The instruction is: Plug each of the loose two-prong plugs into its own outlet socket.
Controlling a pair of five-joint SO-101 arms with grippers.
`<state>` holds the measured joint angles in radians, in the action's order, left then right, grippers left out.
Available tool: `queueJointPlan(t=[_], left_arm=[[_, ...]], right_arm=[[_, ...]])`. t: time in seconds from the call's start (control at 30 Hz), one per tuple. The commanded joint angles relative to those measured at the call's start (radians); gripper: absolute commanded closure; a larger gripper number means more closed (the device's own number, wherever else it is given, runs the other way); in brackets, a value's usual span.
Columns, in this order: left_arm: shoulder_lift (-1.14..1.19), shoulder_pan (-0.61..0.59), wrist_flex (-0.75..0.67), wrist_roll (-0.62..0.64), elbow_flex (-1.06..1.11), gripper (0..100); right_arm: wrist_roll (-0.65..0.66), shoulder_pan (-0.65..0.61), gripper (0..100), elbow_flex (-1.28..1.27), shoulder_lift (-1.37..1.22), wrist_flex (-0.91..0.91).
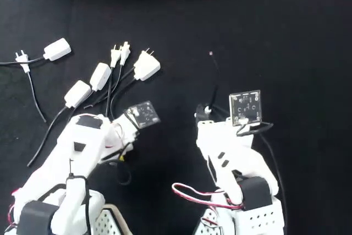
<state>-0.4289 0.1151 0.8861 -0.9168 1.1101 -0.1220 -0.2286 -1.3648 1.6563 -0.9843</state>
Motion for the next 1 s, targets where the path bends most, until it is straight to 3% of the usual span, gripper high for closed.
queueJointPlan(t=[0.0,0.17,0.5,0.83,0.97], left_arm=[[0.006,0.013,-0.012,0.049,-0.028,86],[-0.092,0.018,0.014,0.176,-0.064,97],[-0.264,0.11,0.031,0.334,-0.177,97],[0.121,0.2,-0.244,0.338,-0.186,94],[0.242,0.191,-0.245,0.331,-0.236,93]], right_arm=[[-0.008,0.014,98.7,0.064,-0.007,-0.003],[-0.008,0.017,98.7,0.065,-0.007,-0.003],[-0.008,0.018,98.7,0.068,-0.007,-0.009],[-0.008,0.069,98.7,0.071,-0.001,-0.021],[-0.008,0.069,98.7,0.071,0.001,-0.023]])
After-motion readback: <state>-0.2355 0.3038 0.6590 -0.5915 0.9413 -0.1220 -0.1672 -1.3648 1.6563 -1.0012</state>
